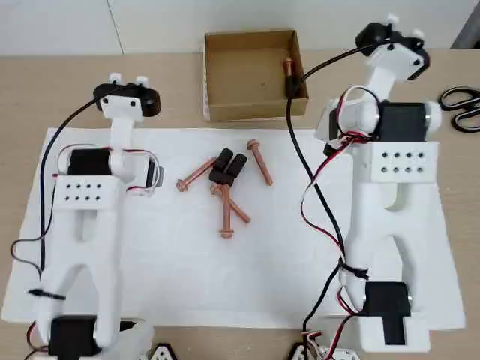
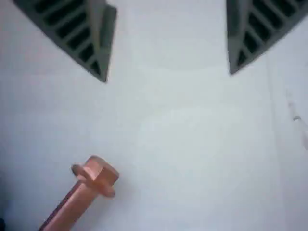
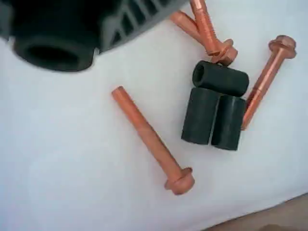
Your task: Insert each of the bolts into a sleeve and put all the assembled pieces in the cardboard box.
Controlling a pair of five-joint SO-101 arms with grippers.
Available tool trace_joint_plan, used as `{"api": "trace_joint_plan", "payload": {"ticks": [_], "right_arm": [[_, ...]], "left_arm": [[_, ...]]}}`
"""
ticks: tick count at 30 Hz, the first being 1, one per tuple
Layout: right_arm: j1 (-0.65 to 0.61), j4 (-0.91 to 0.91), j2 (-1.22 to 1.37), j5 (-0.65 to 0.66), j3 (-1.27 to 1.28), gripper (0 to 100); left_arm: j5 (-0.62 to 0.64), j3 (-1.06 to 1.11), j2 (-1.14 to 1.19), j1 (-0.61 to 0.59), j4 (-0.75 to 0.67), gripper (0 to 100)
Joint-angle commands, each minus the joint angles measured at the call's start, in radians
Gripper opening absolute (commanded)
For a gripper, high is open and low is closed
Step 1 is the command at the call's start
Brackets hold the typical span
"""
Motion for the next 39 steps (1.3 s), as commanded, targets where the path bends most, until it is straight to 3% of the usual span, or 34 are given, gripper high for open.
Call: {"api": "trace_joint_plan", "payload": {"ticks": [1,10,20,34,39], "right_arm": [[0.015,0.013,-0.05,0.032,0.046,0.2],[0.062,0.013,-0.051,0.16,0.21,0.2],[0.139,-0.013,-0.041,0.322,0.261,0.2],[0.153,-0.085,0.255,0.474,0.259,0.3],[0.104,-0.088,0.268,0.517,0.259,0.3]], "left_arm": [[0.011,-0.088,0.037,0.025,0.006,16],[0.018,-0.099,0.054,0.078,0.006,16],[0.13,-0.101,0.055,0.071,0.089,16],[0.13,-0.096,0.057,0.075,0.069,16],[0.13,-0.096,0.057,0.078,0.069,16]]}}
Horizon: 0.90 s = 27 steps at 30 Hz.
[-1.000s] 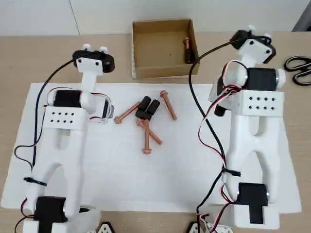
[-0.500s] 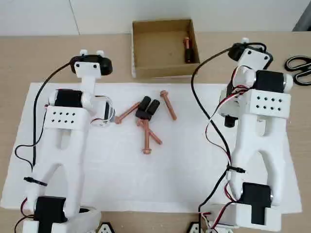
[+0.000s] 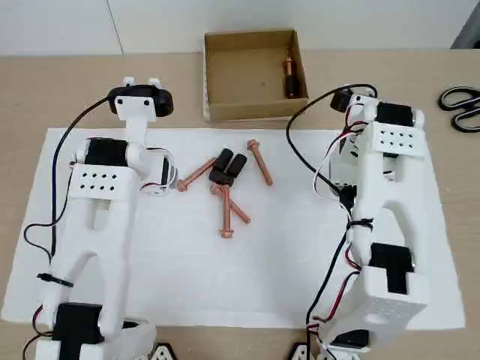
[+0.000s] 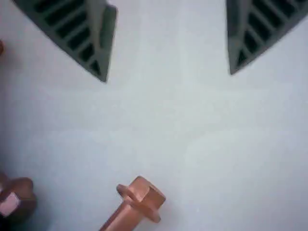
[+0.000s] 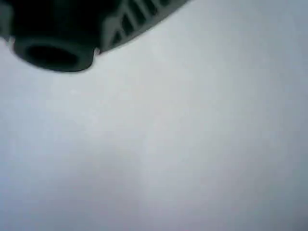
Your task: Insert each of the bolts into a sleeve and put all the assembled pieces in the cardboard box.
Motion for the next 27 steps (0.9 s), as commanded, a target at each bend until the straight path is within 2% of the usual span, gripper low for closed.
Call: {"api": "trace_joint_plan", "payload": {"ticks": [1,9,13,16,27], "right_arm": [[-0.038,-0.015,-0.008,0.025,-0.009,0.3],[-0.119,-0.067,0.001,0.034,-0.006,0.6],[-0.15,-0.087,0.002,0.034,-0.006,5.9],[-0.173,-0.097,0.035,0.034,-0.006,6.1],[-0.171,-0.173,0.242,0.032,-0.011,6.5]], "left_arm": [[0.003,-0.047,-0.003,0.005,-0.011,16],[0.003,-0.047,-0.003,0.005,-0.011,16],[0.003,-0.047,-0.003,0.003,-0.011,16],[0.003,-0.047,-0.003,0.002,-0.011,16],[0.003,-0.047,-0.003,-0.002,-0.006,16]]}}
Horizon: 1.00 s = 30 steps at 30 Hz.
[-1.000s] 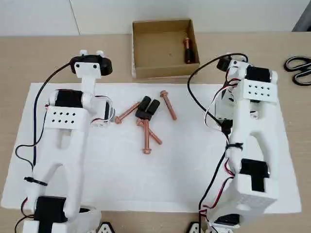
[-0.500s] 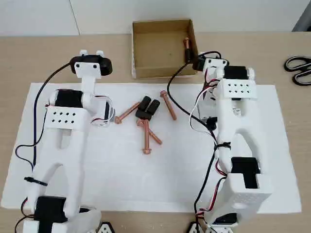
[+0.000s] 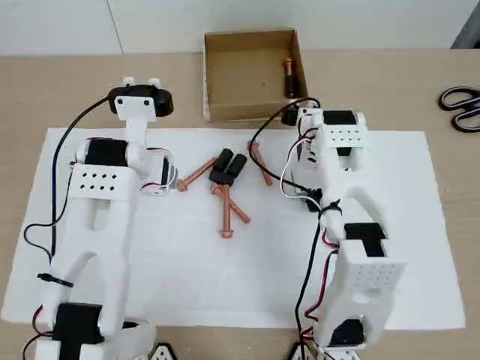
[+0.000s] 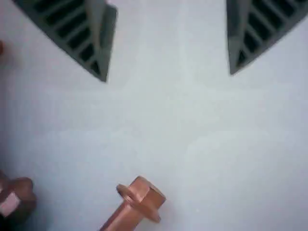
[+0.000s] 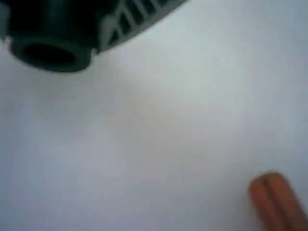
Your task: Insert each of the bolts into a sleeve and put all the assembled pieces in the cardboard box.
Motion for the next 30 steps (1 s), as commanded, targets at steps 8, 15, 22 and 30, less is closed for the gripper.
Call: {"api": "trace_joint_plan", "payload": {"ticks": [8,15,22,30], "right_arm": [[-0.013,0.012,0.004,0.008,-0.012,8.7],[-0.01,0.048,0.004,0.035,-0.012,10.8],[-0.007,0.064,0.002,0.035,-0.012,10.9],[-0.012,0.093,0.002,0.044,-0.014,15.5]], "left_arm": [[0.003,-0.047,-0.003,-0.002,-0.005,16],[0.003,-0.047,-0.005,-0.002,-0.003,16],[0.003,-0.045,-0.005,-0.002,-0.003,16],[0.003,-0.045,-0.005,-0.002,-0.003,16]]}}
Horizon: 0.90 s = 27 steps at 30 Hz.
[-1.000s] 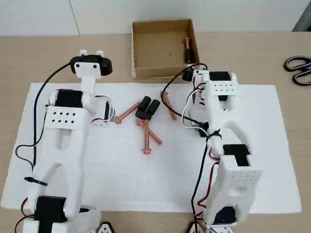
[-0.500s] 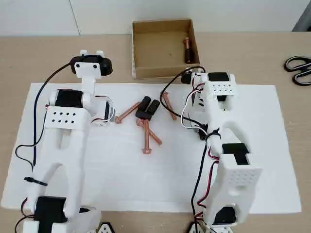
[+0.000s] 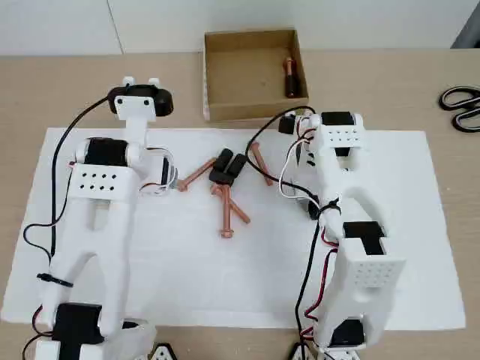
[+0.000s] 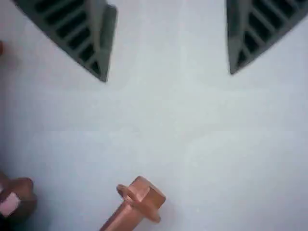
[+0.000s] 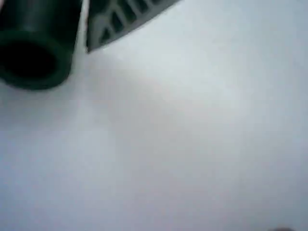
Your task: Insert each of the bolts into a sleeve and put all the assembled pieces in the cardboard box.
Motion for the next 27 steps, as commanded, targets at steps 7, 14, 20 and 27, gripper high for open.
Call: {"api": "trace_joint_plan", "payload": {"ticks": [7,14,20,27], "right_arm": [[-0.008,0.007,-0.004,0.009,-0.012,15.4],[-0.008,-0.004,0.002,0.008,-0.012,15.4],[-0.008,-0.038,0.004,0.008,-0.006,15.3],[-0.008,-0.05,0.019,0.008,-0.006,15.3]], "left_arm": [[0.003,-0.045,-0.005,-0.002,-0.003,16],[0.003,-0.045,-0.005,-0.002,-0.003,16],[0.003,-0.045,-0.005,-0.002,-0.003,16],[0.003,-0.045,-0.005,-0.002,-0.003,16]]}}
